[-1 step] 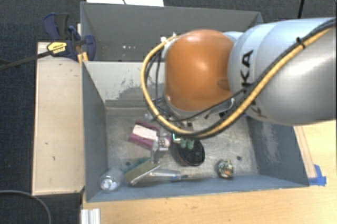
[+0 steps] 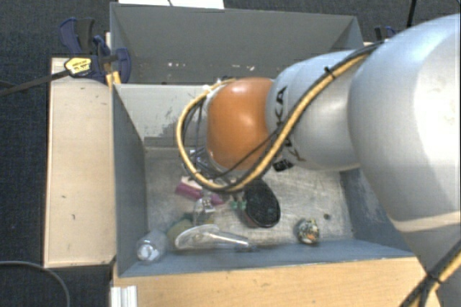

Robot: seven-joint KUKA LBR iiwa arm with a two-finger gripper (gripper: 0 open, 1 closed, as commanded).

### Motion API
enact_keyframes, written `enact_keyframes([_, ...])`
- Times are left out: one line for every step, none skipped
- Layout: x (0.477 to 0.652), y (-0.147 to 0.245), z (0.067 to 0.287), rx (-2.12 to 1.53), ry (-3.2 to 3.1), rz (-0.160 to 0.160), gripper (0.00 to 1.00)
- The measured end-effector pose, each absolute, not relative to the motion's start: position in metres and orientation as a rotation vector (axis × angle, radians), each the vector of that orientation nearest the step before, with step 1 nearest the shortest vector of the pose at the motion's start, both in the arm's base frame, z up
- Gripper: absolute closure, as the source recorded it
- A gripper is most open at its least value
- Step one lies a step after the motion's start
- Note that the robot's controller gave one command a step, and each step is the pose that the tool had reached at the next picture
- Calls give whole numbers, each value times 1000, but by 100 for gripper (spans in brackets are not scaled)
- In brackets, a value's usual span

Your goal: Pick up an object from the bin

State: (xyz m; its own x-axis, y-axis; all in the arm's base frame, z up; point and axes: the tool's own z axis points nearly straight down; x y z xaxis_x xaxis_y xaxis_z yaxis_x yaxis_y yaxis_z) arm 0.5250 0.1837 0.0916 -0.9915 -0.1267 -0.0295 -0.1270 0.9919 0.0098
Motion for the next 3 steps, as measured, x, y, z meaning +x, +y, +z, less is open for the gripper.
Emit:
enact_keyframes([527,184,91,-185,3101,22,100])
enact_keyframes([575,214,84,-727,3045,0,100])
enact_keyframes([557,213,271,-698,3050,3,100])
